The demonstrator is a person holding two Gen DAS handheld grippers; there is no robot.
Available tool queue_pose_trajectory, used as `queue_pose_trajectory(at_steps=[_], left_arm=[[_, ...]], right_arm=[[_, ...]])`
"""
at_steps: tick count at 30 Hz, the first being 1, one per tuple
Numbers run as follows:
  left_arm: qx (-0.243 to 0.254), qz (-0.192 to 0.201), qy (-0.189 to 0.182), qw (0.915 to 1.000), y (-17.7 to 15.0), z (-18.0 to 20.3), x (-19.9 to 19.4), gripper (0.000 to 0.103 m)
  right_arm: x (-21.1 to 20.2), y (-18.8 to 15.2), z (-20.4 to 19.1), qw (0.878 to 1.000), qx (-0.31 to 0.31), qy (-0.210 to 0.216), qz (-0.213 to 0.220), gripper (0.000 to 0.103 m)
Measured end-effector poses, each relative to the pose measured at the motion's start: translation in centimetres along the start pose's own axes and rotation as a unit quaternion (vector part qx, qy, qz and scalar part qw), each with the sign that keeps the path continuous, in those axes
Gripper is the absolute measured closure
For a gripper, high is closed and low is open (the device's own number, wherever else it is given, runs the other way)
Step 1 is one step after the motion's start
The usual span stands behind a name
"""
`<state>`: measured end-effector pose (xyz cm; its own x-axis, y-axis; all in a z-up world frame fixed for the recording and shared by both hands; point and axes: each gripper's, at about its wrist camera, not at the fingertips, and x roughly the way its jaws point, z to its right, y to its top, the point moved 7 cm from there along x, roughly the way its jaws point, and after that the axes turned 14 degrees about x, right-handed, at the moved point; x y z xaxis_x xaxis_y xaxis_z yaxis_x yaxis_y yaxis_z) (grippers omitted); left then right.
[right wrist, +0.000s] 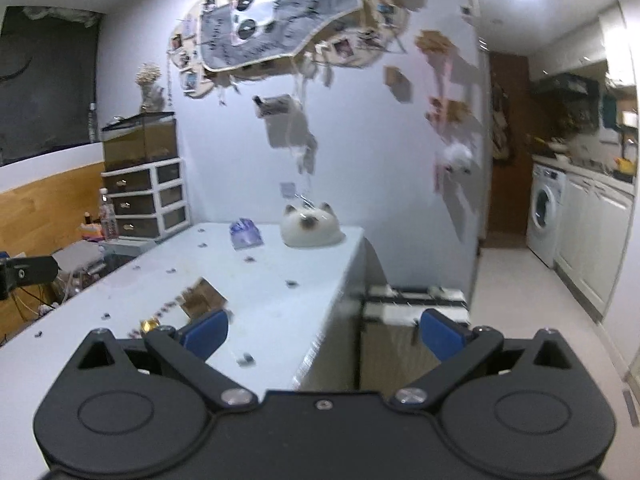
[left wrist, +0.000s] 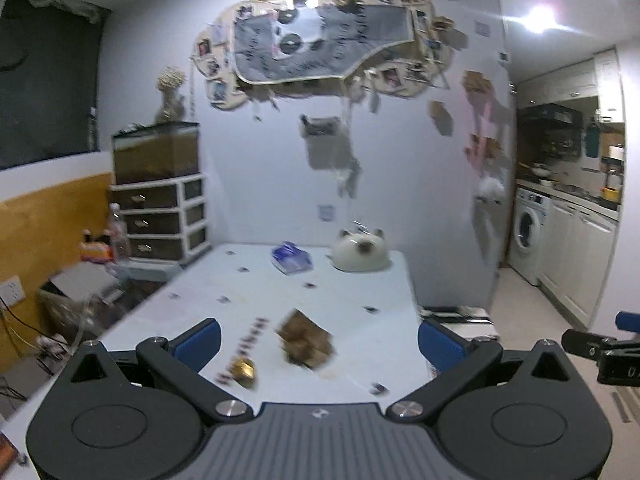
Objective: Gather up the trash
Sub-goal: 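Move both open tools back over the table toward the foil and cardboard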
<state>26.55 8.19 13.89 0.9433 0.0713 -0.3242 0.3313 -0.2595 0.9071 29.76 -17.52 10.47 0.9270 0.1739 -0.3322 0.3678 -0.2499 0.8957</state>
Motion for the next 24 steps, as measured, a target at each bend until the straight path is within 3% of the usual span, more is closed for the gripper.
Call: queue_pose_trajectory(at_steps=[6, 11, 21, 24], left_arm=[[-0.01, -0.018, 0.017, 0.9996, -0.1, -5.2, 4.6, 0.0], [-0.029, -0.067, 0.029, 0.9969, -3.2, -8.6, 10.5, 0.0], [-0.076, -0.103, 0.026, 0.9913, -10.0, -10.6, 21.0, 0.0], [-0.086, -0.097, 0.016, 0.9914, -11.3, -10.5, 23.3, 0.006]], right_arm=[[4.7, 2.1, -6.2, 0.999, -0.006, 0.042, -0.001, 0.0], [9.1, 1.8, -9.3, 0.998, 0.007, 0.07, 0.003, 0.0], [17.3, -0.2, -12.9, 0.996, -0.02, 0.088, -0.024, 0.0], [19.1, 0.2, -13.5, 0.995, -0.022, 0.096, -0.003, 0.0]])
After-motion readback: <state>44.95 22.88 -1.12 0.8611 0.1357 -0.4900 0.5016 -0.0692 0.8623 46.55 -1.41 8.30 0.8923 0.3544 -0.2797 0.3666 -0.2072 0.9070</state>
